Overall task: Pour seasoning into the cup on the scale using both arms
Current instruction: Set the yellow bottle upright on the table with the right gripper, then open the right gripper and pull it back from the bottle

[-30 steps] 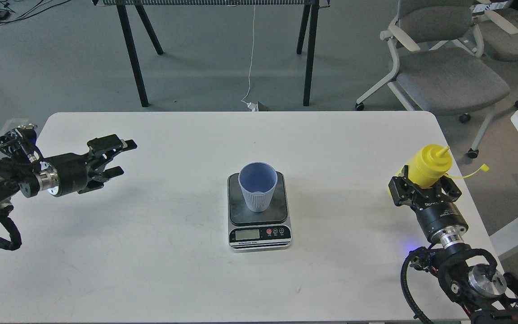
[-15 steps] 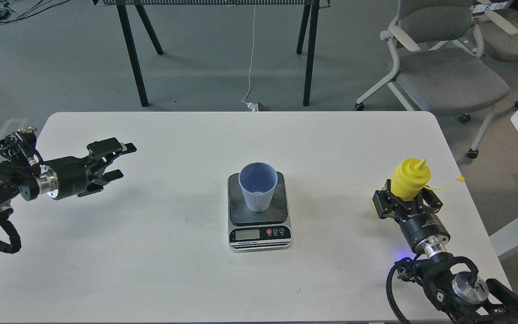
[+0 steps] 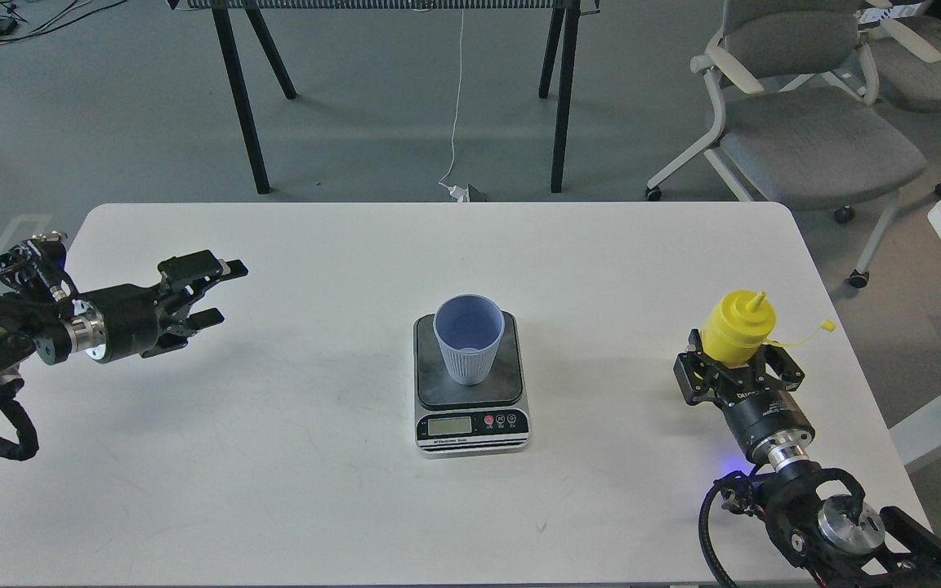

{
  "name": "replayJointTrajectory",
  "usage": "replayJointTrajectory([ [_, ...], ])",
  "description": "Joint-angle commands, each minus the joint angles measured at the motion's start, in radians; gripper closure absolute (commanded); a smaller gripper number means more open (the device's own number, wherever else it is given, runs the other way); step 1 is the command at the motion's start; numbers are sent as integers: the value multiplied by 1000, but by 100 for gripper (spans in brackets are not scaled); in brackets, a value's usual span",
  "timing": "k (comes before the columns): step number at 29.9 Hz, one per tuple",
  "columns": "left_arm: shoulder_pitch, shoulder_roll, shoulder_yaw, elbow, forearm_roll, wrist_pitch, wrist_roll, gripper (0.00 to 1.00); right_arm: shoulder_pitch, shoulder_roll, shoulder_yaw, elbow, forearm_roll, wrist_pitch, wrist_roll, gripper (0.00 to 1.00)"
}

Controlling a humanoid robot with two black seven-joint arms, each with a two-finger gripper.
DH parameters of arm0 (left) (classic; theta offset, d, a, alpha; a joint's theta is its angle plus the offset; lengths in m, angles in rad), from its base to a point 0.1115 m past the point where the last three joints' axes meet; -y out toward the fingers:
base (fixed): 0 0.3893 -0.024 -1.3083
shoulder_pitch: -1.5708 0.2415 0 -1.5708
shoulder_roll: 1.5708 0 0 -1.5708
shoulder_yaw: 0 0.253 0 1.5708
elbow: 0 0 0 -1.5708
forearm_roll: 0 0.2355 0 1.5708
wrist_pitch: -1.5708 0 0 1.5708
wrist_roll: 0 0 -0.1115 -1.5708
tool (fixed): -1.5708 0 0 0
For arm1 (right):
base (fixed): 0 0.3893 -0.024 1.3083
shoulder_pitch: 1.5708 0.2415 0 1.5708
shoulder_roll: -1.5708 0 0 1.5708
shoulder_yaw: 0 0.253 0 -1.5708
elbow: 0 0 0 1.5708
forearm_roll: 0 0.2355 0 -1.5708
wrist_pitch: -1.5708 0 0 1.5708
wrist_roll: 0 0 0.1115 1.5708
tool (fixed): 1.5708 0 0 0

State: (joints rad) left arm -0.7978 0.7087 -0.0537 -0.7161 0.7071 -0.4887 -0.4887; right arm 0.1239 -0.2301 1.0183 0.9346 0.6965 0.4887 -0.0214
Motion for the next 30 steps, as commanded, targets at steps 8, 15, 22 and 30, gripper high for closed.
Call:
replayJointTrajectory([
  [8,0,0,0,1,0,0,0,1,-12,-3,-1,27,-5,0,0,1],
  [15,0,0,0,1,0,0,0,1,-107,-54,14,148,-5,0,0,1],
  [22,0,0,0,1,0,0,0,1,-199,-109,20,220,-5,0,3,1],
  [30,2,2,2,1,0,0,0,1,-397,-218,104,424,-5,0,4,1],
])
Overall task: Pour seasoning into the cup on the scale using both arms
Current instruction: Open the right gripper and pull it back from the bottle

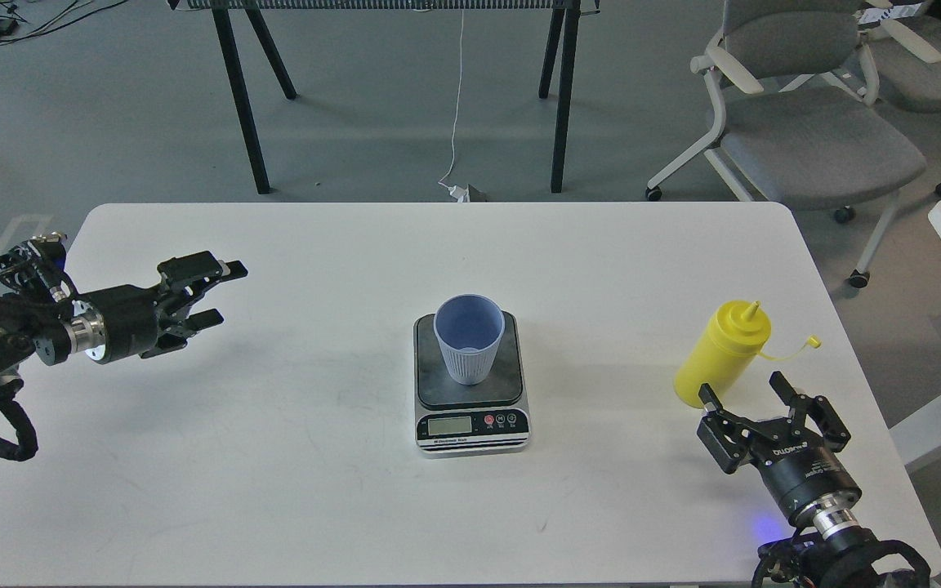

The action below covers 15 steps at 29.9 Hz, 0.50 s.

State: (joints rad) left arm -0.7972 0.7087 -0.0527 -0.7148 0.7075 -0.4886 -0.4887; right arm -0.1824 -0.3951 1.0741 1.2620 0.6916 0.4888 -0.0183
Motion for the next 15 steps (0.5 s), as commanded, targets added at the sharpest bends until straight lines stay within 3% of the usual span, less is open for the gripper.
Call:
replayJointTrajectory([
  [1,1,2,1,0,0,0,0,1,-123,-76,68,126,2,0,1,1],
  [9,10,5,-9,-3,-2,0,0,1,-278,-254,321,221,3,0,8,1],
  [12,-3,8,-12,-5,-8,0,0,1,-258,-289,397,209,2,0,8,1],
  [15,-31,9,-19,-5,-13,0,0,1,-87,-341,388,165,-32,0,6,1],
])
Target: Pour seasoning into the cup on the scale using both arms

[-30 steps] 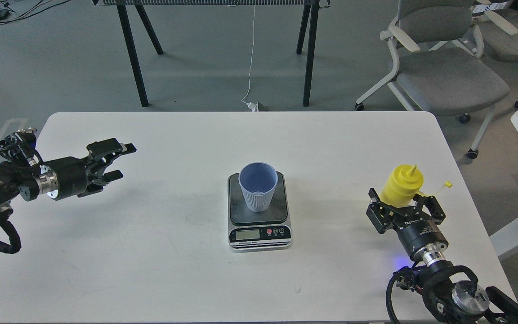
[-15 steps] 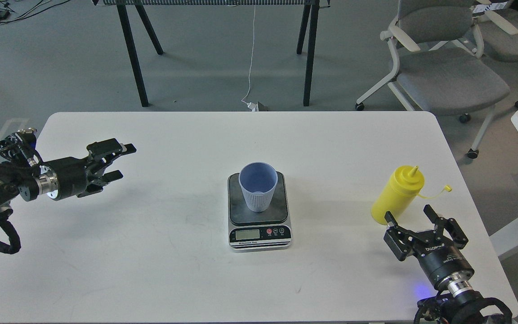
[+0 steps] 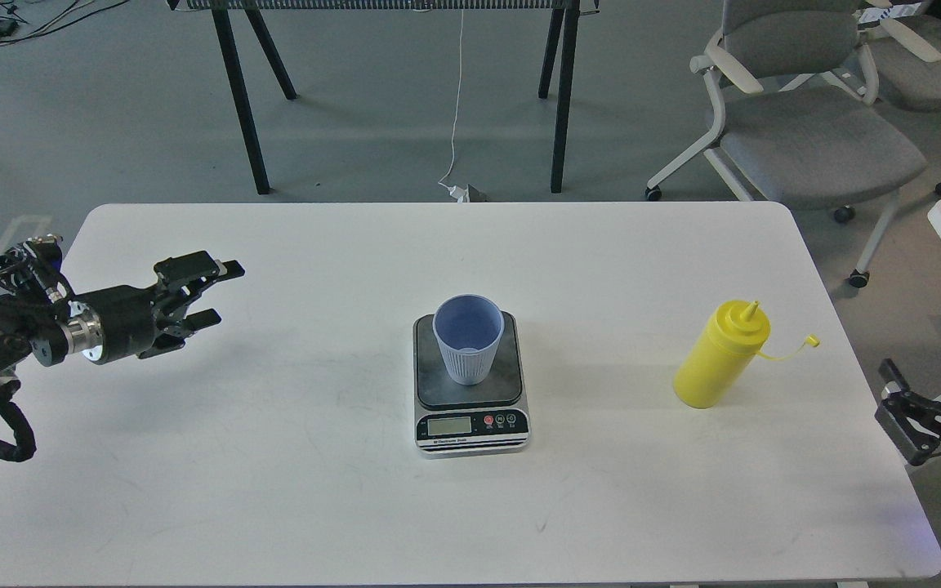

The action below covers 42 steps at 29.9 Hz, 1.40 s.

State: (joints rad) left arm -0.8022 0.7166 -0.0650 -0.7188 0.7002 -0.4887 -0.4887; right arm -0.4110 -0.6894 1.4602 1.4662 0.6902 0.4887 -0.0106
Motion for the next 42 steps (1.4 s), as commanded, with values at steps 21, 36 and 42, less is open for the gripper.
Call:
replayJointTrajectory([
  [21,-253,-72,-209,-2,-79,0,0,1,998,62,-520,-609,-262,0,-6,1],
  [36,-137,-74,-236,9,-88,0,0,1,998,102,-523,-652,-302,0,-3,1],
  [42,-130,-66,-246,7,-96,0,0,1,997,99,-520,-652,-302,0,-3,1],
])
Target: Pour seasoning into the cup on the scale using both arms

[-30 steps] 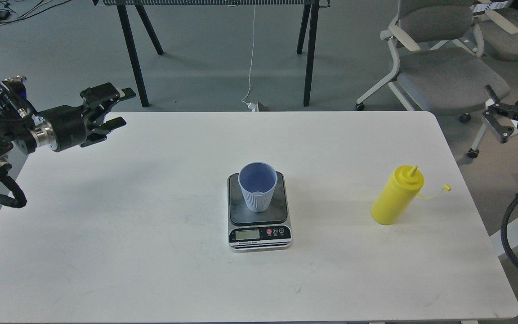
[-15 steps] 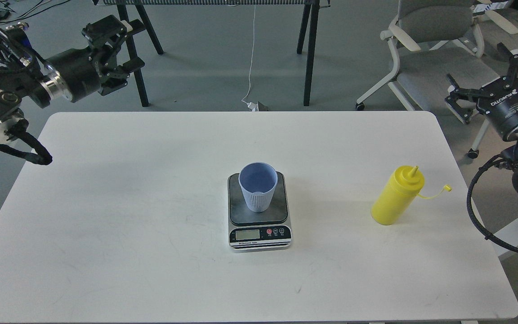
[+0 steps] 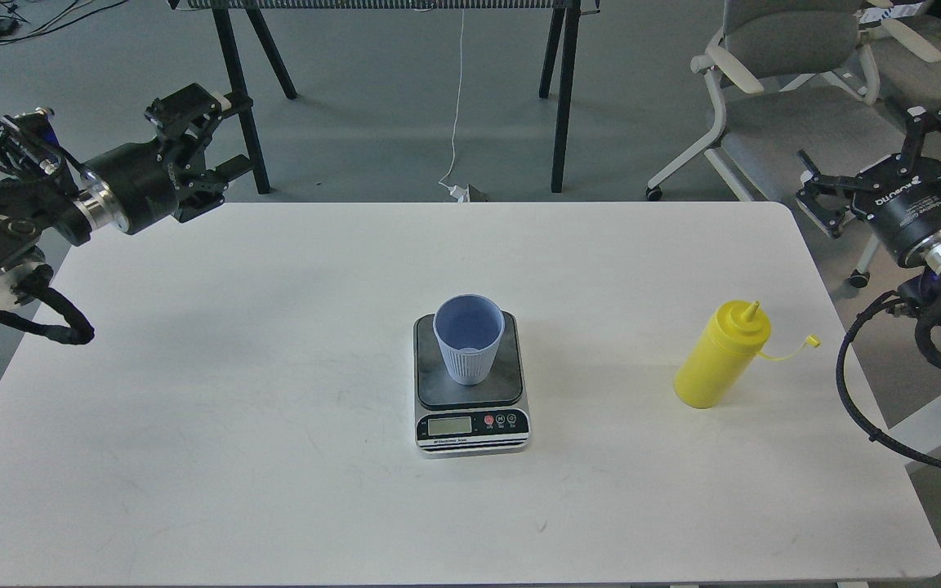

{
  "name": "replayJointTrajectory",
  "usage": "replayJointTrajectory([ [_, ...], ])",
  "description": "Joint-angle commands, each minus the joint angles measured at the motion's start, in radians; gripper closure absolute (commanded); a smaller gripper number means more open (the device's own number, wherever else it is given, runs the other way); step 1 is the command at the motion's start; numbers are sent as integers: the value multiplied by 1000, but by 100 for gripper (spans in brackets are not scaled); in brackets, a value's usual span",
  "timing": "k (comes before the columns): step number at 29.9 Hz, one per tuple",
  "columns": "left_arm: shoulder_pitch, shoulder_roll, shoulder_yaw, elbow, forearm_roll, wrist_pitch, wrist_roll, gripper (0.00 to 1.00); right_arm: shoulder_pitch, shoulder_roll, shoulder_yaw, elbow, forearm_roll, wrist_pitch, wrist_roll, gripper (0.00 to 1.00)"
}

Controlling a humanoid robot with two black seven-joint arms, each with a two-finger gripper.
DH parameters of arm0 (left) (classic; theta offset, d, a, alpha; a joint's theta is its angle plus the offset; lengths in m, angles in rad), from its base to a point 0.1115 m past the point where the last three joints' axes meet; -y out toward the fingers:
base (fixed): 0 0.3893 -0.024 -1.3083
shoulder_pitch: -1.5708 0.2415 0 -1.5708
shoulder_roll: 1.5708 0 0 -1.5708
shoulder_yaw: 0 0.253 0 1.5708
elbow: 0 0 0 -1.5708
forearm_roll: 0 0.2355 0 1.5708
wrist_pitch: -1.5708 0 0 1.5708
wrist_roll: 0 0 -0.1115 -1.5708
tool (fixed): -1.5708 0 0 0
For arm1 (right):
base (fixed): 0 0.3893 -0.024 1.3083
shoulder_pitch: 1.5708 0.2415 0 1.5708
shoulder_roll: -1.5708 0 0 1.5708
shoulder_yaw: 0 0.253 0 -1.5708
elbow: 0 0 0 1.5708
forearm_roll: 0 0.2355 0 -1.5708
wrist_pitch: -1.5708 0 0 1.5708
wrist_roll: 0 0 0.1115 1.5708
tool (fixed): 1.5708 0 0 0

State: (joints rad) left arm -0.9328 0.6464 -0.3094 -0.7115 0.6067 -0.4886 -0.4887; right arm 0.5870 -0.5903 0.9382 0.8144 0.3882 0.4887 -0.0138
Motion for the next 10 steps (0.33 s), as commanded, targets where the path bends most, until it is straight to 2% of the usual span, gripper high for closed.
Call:
replayJointTrajectory([
  [1,0,7,-2,0,-2,0,0,1,-4,0,2,0,0,0,0,1],
  [10,3,13,-3,0,-2,0,0,1,-39,-6,7,6,1,0,1,1],
])
